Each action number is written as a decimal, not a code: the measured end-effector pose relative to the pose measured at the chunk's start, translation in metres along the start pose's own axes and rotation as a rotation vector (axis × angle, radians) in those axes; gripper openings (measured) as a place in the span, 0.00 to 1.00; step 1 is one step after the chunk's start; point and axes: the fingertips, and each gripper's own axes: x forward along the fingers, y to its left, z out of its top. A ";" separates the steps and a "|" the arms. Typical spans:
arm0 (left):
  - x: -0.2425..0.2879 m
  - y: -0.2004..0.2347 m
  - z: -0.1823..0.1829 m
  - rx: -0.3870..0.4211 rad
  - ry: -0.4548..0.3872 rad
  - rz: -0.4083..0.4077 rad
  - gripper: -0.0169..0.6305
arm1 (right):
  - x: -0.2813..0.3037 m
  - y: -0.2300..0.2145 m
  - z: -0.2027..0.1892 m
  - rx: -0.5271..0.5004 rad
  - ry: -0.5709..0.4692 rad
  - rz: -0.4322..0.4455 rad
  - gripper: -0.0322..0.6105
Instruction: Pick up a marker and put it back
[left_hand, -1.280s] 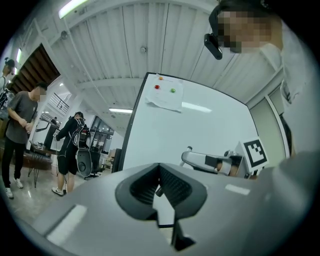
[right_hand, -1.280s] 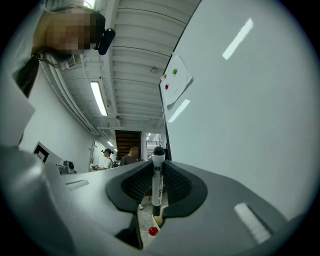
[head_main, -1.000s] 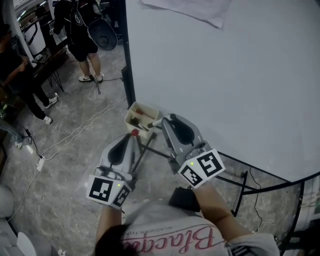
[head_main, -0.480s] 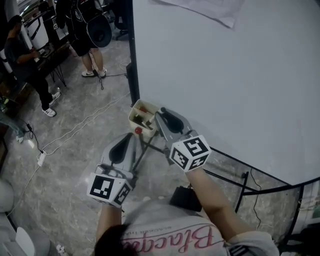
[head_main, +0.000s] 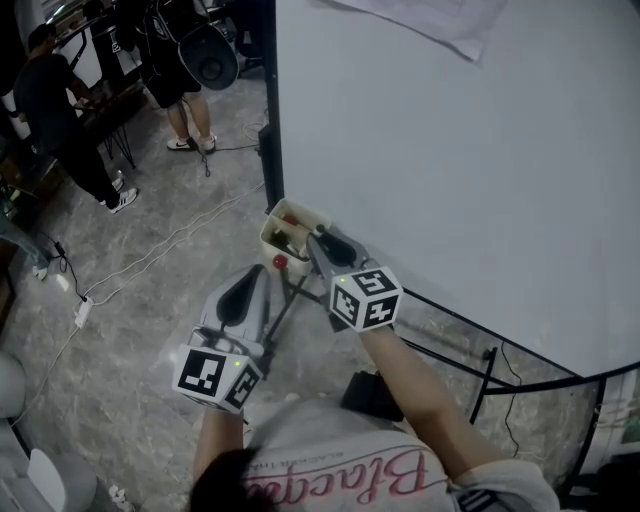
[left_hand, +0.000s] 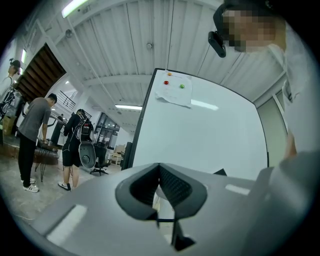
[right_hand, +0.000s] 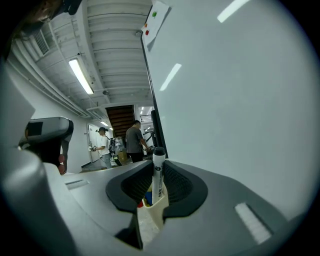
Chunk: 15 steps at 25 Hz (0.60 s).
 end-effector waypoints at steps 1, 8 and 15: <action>0.000 0.000 0.000 0.000 0.001 -0.001 0.03 | 0.002 -0.002 -0.005 0.015 0.010 -0.003 0.16; 0.000 0.001 -0.003 -0.005 0.013 0.001 0.03 | 0.003 -0.008 -0.013 0.035 0.018 -0.012 0.17; 0.001 -0.005 -0.001 -0.009 0.006 -0.031 0.03 | 0.001 -0.011 -0.013 0.050 0.027 -0.010 0.28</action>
